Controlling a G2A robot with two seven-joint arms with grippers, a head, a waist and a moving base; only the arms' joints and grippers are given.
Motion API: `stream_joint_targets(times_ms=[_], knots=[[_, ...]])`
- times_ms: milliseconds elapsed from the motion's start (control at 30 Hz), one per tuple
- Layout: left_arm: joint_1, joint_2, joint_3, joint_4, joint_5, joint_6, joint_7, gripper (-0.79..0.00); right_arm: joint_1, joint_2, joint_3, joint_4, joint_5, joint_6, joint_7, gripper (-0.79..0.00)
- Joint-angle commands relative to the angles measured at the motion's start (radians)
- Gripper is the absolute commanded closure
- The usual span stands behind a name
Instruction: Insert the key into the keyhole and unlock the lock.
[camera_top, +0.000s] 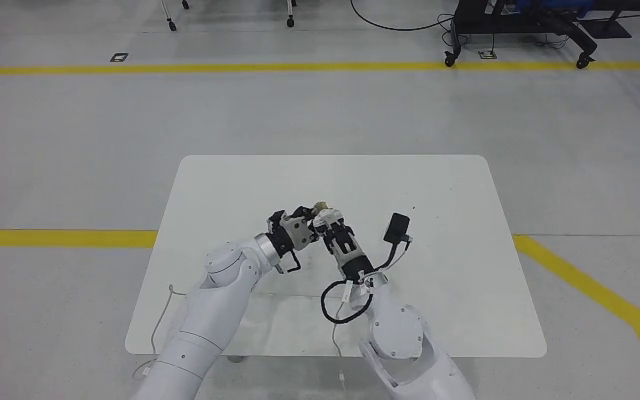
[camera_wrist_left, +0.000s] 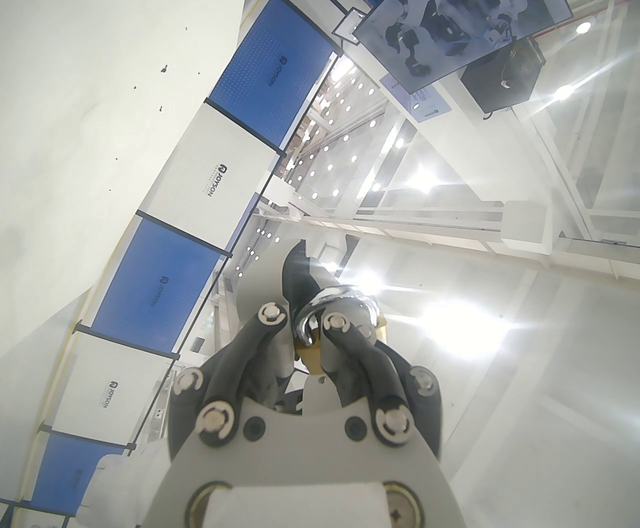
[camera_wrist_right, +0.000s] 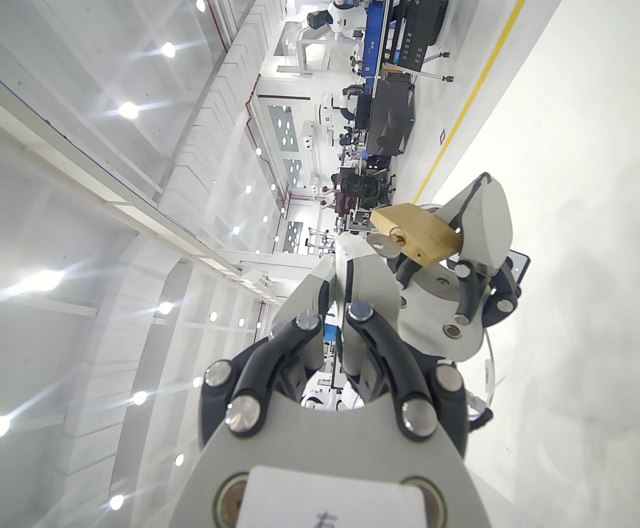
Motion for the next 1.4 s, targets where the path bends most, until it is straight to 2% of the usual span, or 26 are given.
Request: stream_joint_targets(times_ms=[0,300,600,667,767,833,867,900,933,1233,1267,1333,1367], knots=[[0.0,0.0,0.001,-0.001,0.0,0.001,-0.001,0.0,-0.005,0.0,0.007,0.002,0.003,0.001,0.004,0.0],[0.002,0.004,0.001,-0.008,0.004,-0.011,-0.002,0.0,0.012,-0.009,-0.012,0.036,-0.004,0.006,0.012,0.0],[-0.002,0.009,-0.019,0.002,0.004,-0.094,-0.034,0.0,-0.082,0.004,0.047,-0.12,-0.033,-0.03,0.051,0.0],[-0.001,0.013,-0.034,-0.009,0.024,-0.17,-0.052,0.0,-0.108,0.009,0.069,-0.155,-0.063,-0.037,0.057,0.0],[0.008,0.025,-0.051,-0.036,0.142,-0.35,-0.089,0.0,-0.146,0.018,0.094,-0.195,-0.118,-0.038,0.086,0.0],[0.014,0.036,-0.072,-0.049,0.246,-0.487,-0.076,0.0,-0.162,0.022,0.105,-0.216,-0.141,-0.023,0.104,0.0],[0.015,0.037,-0.077,-0.052,0.265,-0.514,-0.067,0.0,-0.167,0.023,0.109,-0.225,-0.148,-0.012,0.112,0.0],[0.015,0.037,-0.077,-0.052,0.265,-0.514,-0.067,0.0,-0.169,0.024,0.11,-0.229,-0.16,0.01,0.122,-0.268],[0.015,0.037,-0.077,-0.052,0.265,-0.514,-0.067,0.0,-0.169,0.025,0.11,-0.232,-0.163,0.017,0.124,-0.785],[0.015,0.037,-0.077,-0.052,0.265,-0.514,-0.067,0.0,-0.169,0.025,0.11,-0.232,-0.163,0.017,0.124,-0.785],[0.015,0.037,-0.077,-0.052,0.265,-0.514,-0.067,0.0,-0.168,0.025,0.112,-0.229,-0.177,0.019,0.121,-0.785],[0.03,0.037,-0.059,-0.07,0.284,-0.487,-0.067,0.0,-0.153,0.027,0.101,-0.195,-0.301,0.055,0.094,-0.785],[0.035,0.038,-0.056,-0.077,0.285,-0.477,-0.069,0.0,-0.143,0.026,0.08,-0.184,-0.301,0.065,0.115,-0.785]])
